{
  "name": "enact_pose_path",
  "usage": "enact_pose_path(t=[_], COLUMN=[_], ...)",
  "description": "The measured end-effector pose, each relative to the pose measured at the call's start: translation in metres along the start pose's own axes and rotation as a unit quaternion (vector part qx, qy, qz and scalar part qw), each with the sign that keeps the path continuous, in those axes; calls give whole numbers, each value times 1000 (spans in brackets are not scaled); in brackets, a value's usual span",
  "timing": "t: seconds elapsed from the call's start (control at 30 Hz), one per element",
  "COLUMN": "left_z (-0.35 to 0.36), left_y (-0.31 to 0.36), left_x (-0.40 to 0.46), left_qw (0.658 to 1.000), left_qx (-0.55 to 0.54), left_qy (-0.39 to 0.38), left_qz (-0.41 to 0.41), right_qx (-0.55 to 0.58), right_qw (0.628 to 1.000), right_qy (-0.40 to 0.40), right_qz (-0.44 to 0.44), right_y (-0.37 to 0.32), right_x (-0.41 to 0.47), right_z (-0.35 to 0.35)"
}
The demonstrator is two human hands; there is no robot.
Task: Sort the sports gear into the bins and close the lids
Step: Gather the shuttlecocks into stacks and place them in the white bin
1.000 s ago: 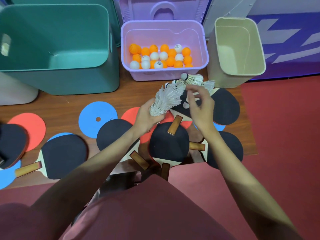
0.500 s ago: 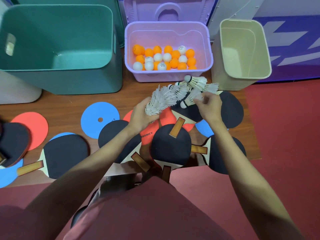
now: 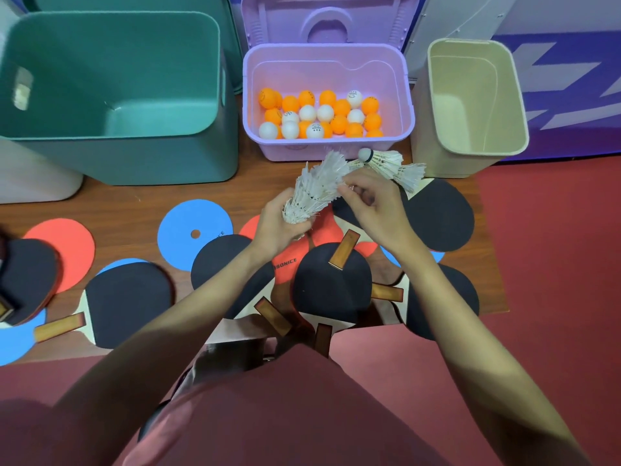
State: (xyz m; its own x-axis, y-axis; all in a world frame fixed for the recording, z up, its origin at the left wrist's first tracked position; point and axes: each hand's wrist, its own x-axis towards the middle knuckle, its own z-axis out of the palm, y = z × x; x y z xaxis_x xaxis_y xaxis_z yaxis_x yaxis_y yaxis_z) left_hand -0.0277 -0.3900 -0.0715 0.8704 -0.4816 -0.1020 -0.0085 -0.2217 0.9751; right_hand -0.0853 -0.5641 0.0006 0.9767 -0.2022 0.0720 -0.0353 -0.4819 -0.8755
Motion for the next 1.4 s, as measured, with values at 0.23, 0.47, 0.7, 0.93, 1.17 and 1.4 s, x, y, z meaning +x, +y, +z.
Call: enact_pose_path(t=[0.23, 0.47, 0.7, 0.93, 1.17, 1.4], left_z=[-10, -13, -18, -31, -29, -10], left_y=[14, 29, 18, 4, 2, 16], left_x=[-1, 0, -7, -12, -17, -14], left_qw=[999, 999, 998, 1000, 999, 999], left_qx=[-6, -27, -2, 14, 33, 32], left_qy=[17, 27, 34, 21, 2, -8], left_qz=[27, 30, 44, 8, 1, -32], right_qx=[86, -45, 81, 163, 46, -23], right_qw=[974, 943, 915, 922, 989, 998], right_qy=[164, 173, 204, 215, 141, 39], right_qz=[134, 282, 340, 277, 19, -45], right_y=[30, 96, 99, 54, 4, -12], right_x=[31, 58, 74, 39, 4, 2], right_z=[-20, -24, -15, -21, -19, -9])
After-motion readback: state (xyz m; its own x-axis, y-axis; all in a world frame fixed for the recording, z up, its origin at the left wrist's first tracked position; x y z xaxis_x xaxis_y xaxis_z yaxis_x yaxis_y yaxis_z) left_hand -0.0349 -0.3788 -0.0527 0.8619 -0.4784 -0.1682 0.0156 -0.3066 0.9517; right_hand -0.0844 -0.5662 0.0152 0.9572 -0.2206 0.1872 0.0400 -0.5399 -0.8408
